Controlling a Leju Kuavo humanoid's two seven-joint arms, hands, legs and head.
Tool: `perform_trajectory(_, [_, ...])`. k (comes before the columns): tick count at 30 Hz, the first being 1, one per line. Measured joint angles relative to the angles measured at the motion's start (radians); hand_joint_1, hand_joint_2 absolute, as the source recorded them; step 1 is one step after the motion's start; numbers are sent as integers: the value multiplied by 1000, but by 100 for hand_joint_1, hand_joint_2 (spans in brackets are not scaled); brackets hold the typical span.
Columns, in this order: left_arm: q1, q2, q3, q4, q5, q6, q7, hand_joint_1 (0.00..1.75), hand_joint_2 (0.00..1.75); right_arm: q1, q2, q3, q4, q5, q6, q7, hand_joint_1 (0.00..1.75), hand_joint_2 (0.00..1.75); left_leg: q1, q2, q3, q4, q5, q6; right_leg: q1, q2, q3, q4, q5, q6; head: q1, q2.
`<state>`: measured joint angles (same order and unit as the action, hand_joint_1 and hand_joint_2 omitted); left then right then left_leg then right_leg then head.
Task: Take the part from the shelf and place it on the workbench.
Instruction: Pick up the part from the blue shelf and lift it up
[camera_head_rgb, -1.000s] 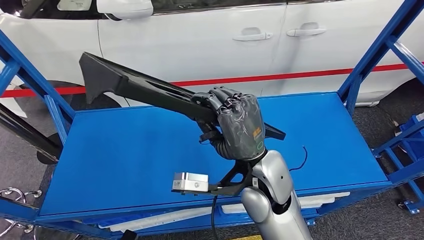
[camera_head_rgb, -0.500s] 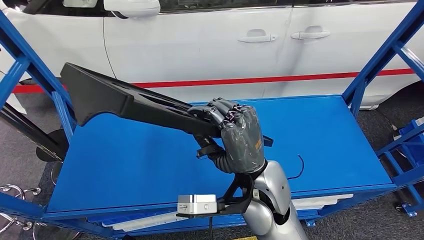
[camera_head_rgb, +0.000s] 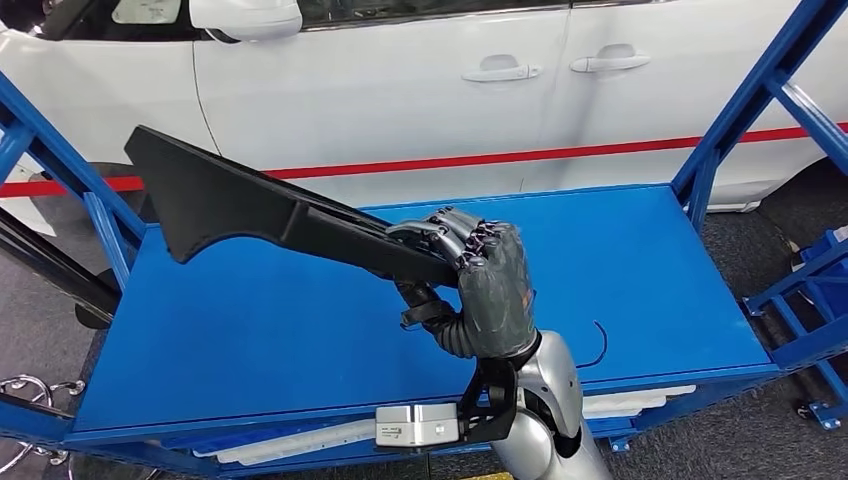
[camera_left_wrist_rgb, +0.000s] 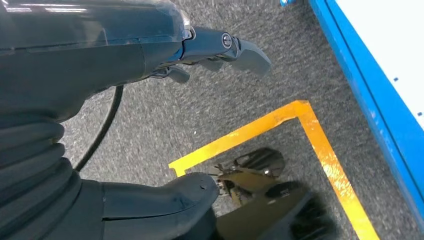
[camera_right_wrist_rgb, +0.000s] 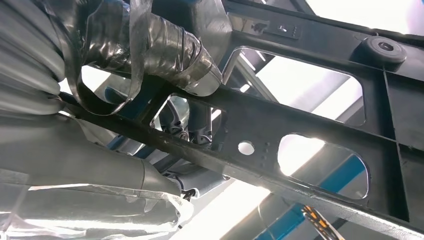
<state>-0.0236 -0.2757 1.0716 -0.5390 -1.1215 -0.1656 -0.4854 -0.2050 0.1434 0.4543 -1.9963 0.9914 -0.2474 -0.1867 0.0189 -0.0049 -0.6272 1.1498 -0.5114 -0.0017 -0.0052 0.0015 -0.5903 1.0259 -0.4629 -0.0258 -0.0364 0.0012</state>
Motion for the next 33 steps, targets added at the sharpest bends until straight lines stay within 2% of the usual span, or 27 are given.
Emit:
perform_trajectory(2, [-1,0,5,-3,0,0,0,0,175,-1,0,0,-3,0,0,-2,175,175,-4,-1,50,-106,34,9,3,1,-1,3,-1,6,0,0])
perform_trajectory(3, [-1,0,7,-5,0,0,1,0,175,-1,0,0,-4,0,0,-2,175,175,-7,-1,59,-126,36,12,4,1,-3,4,0,11,0,0])
perform_trajectory(5, [0,0,8,-6,0,0,1,0,175,-1,0,0,-5,0,0,-3,175,175,-9,-3,59,-131,39,20,4,1,-4,2,2,21,0,0])
perform_trajectory(7, [1,-1,9,-7,0,0,1,0,175,-2,0,0,-7,0,0,-3,175,175,-4,-2,62,-140,46,32,3,1,-9,18,-13,31,0,0])
perform_trajectory(9, [-1,-3,9,-7,0,0,1,0,175,-2,0,0,-8,0,0,-4,175,175,-1,0,64,-145,51,41,0,1,-47,106,-68,39,0,0])
perform_trajectory(11, [-1,-3,11,-8,-1,0,2,0,175,-1,0,0,-9,-4,1,-4,175,175,-2,2,62,-143,52,44,-2,0,-107,234,-126,44,0,0])
perform_trajectory(12, [-1,-3,12,-8,-4,1,4,0,175,0,-1,0,-9,-12,5,-7,175,175,-2,3,61,-142,52,44,-3,0,-125,271,-134,46,0,0])
perform_trajectory(13, [-1,-3,13,-8,-7,3,6,0,175,0,-1,0,-9,-28,13,-11,175,175,-2,3,61,-139,53,44,-4,0,-125,274,-124,46,1,0])
perform_trajectory(14, [-3,-3,15,-8,-11,5,9,0,175,-1,-2,0,-9,-49,24,-18,175,175,-2,2,60,-136,52,43,-5,0,-106,236,-96,44,1,0])
perform_trajectory(15, [-5,-3,16,-8,-15,7,12,0,175,-3,-2,0,-9,-76,38,-24,175,175,-2,1,60,-133,52,42,-6,0,-73,172,-59,42,1,0])
perform_trajectory(17, [-16,-3,17,-7,-20,11,15,0,175,-11,-2,0,-9,-133,63,-32,175,175,-4,-2,54,-126,50,37,-4,1,-15,54,-13,35,0,0])
perform_trajectory(18, [-23,-2,18,-7,-21,14,15,0,175,-15,-1,0,-9,-159,74,-34,175,175,-6,-3,50,-123,51,33,-2,1,-5,25,-5,32,0,0])
perform_trajectory(20, [-36,0,20,-5,-22,19,17,0,175,-21,0,0,-9,-192,89,-36,175,175,-8,-3,42,-122,56,22,2,3,-10,16,0,25,0,0])
perform_trajectory(22, [-44,3,21,0,-23,23,19,0,175,-24,2,0,-8,-201,97,-36,175,175,-6,-3,36,-115,48,11,-2,1,-15,10,11,11,0,0])
perform_trajectory(23, [-46,5,22,3,-25,25,21,0,175,-25,4,0,-8,-202,100,-35,175,175,-5,-2,28,-94,25,7,-3,-1,-19,5,17,3,0,0])
perform_trajectory(25, [-52,9,22,13,-28,31,25,0,175,-28,5,3,-6,-201,104,-31,175,175,-4,-1,-4,0,-51,0,-4,-4,-31,2,30,-7,0,0])
perform_trajectory(26, [-54,11,22,18,-29,35,27,0,175,-28,6,5,-4,-201,104,-29,175,175,-4,-1,-23,64,-91,-3,-2,-5,-40,3,37,-9,0,0])
perform_trajectory(27, [-56,13,22,24,-30,38,28,0,175,-28,6,7,-2,-199,105,-26,175,175,-3,-1,-36,116,-119,-4,0,-6,-50,4,44,-9,0,0])
perform_trajectory(28, [-58,16,22,29,-32,41,28,0,175,-28,6,9,1,-197,104,-24,175,175,-3,-1,-34,140,-130,-4,1,-6,-61,5,51,-9,0,0])
perform_trajectory(29, [-61,19,22,34,-34,44,29,0,175,-27,6,11,2,-195,104,-23,175,175,-4,-1,-13,124,-121,-2,3,-6,-71,6,59,-8,0,0])
perform_trajectory(30, [-63,22,21,38,-35,46,29,0,175,-27,6,12,3,-193,103,-22,175,175,-4,-1,27,69,-99,1,3,-6,-81,8,66,-6,0,0])
perform_trajectory(32, [-71,27,17,44,-36,50,30,0,175,-28,6,15,4,-191,103,-21,175,175,-8,-1,121,-78,-57,10,4,-6,-93,11,81,0,0,0])
perform_trajectory(33, [-75,29,15,46,-35,53,30,0,175,-28,6,17,4,-191,103,-20,175,175,-11,-2,148,-126,-46,15,4,-6,-96,11,88,6,0,0])
